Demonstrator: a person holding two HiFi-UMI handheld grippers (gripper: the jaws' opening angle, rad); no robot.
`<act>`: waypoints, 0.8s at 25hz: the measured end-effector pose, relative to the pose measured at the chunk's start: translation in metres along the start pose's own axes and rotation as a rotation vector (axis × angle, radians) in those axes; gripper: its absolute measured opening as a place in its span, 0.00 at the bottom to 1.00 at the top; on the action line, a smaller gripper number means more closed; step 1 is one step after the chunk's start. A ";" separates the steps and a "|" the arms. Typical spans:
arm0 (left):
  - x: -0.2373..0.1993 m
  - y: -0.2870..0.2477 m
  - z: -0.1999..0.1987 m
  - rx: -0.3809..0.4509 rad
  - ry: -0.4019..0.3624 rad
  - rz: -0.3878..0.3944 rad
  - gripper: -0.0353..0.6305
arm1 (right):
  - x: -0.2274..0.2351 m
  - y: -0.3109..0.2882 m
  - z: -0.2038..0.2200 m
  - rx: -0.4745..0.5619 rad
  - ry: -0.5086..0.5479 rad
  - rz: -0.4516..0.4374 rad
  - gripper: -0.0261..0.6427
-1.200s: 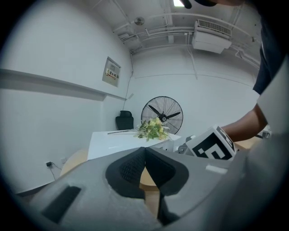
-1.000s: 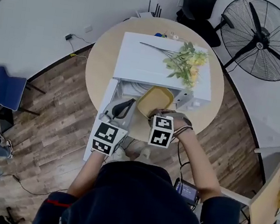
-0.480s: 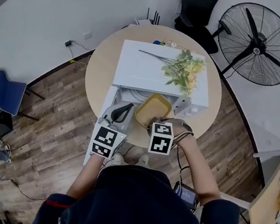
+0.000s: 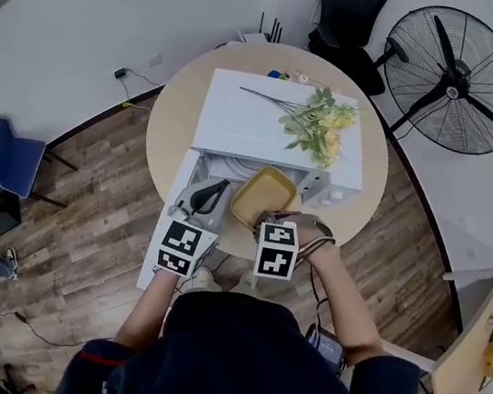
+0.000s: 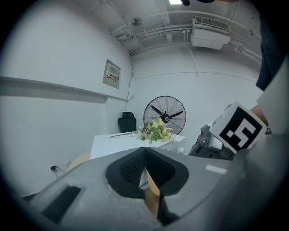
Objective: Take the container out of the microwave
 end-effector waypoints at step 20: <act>0.034 0.006 -0.003 -0.013 -0.028 -0.066 0.08 | -0.016 0.012 0.020 0.085 0.024 0.045 0.08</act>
Point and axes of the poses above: the fingertips, and each gripper's own axes: y backward along the fingers, x to its right, z out of its underside, the point moved 8 cm from there along y, backward along the fingers, and after that the axes turned 12 degrees about -y, right-handed, at the moved point
